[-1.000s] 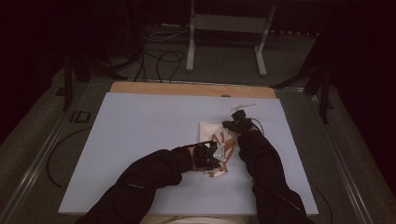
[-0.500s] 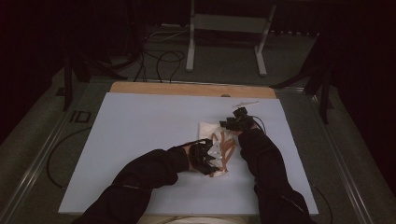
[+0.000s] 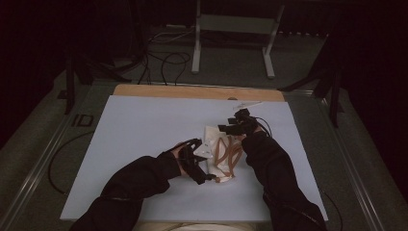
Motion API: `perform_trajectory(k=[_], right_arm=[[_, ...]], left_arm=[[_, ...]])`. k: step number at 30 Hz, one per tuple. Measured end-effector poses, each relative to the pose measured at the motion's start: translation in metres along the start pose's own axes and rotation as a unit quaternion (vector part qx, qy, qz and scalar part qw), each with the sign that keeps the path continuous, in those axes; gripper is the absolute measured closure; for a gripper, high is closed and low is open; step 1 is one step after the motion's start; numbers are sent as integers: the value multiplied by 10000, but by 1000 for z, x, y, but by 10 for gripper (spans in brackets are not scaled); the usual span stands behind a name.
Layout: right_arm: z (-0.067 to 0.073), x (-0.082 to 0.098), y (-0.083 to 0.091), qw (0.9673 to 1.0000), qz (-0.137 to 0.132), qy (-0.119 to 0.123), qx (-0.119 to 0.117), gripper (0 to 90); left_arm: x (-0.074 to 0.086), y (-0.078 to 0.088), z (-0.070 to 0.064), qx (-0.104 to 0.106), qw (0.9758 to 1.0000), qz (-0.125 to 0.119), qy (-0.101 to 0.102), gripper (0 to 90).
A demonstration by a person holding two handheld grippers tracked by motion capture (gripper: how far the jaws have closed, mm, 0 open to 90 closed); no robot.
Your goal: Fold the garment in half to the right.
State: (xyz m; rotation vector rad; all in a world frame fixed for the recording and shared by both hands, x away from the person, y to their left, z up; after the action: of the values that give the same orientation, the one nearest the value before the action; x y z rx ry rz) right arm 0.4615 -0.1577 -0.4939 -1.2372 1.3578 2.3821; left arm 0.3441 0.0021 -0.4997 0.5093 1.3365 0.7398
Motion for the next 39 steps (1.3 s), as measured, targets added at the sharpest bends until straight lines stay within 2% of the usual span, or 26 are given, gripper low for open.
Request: perform_trajectory(k=[2,4,6,7,8,12,13,14,16,17,20,21,26,27,31,33,34,36,37,39], right_arm=[[9,3,-1,9999,103,126,34,409],[17,6,-4,9996,216,185,16,416],[19,8,-5,9994,261,241,38,416],[19,8,-5,9994,261,241,38,422],[23,13,-10,9985,404,349,142,445],[25,21,-18,9969,620,392,282,470],[24,23,-20,9960,691,424,384,489],[23,25,-20,9958,707,415,417,542],[22,27,-20,9953,706,443,500,599],[21,27,-19,9950,714,448,527,671],[19,29,-16,9937,736,558,642,837],[19,29,-14,9932,731,595,681,858],[16,27,-1,9923,588,726,816,872],[15,27,1,9926,562,712,812,872],[8,26,13,9934,424,637,851,872],[6,27,16,9933,396,629,884,871],[2,29,21,9938,317,571,895,871],[0,31,23,9935,319,566,938,871],[-6,36,27,9937,286,491,968,871],[-12,40,30,9936,271,411,1020,871]], left_arm=[[7,8,2,-102,9997,-159,155,16],[14,16,3,-239,9984,-380,346,6],[14,16,3,-239,9984,-380,346,6],[26,27,3,-337,9962,-521,618,6],[31,30,3,-429,9952,-534,700,6],[58,47,-6,-696,9906,-584,1021,6],[58,47,-6,-696,9906,-584,1021,6],[70,52,-11,-760,9891,-554,1131,6],[81,56,-16,-833,9883,-464,1186,6],[87,58,-19,-865,9881,-409,1208,6],[98,62,-24,-912,9857,-418,1354,6],[100,64,-26,-944,9850,-435,1377,6],[109,72,-28,-1171,9785,-668,1561,6],[111,73,-28,-1198,9785,-652,1550,6],[116,76,-28,-1335,9756,-747,1575,6],[117,76,-28,-1366,9752,-735,1580,6],[120,77,-28,-1373,9748,-728,1601,6],[120,77,-28,-1373,9748,-728,1601,6],[123,79,-28,-1431,9737,-709,1624,6],[125,80,-28,-1470,9734,-676,1623,6]])
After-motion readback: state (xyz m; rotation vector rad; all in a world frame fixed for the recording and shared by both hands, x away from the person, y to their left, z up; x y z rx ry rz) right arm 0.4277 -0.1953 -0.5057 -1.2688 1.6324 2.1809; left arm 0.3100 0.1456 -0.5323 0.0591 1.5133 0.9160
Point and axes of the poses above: each handheld gripper's, and its own axes: y roughly backward along the jaws, x roughly out of its underside, z roughly to its left, the point moved 5 cm from there along -y, roughly forward along the jaws, and after that the axes turned 9 degrees about -y, right-handed, at the moved point
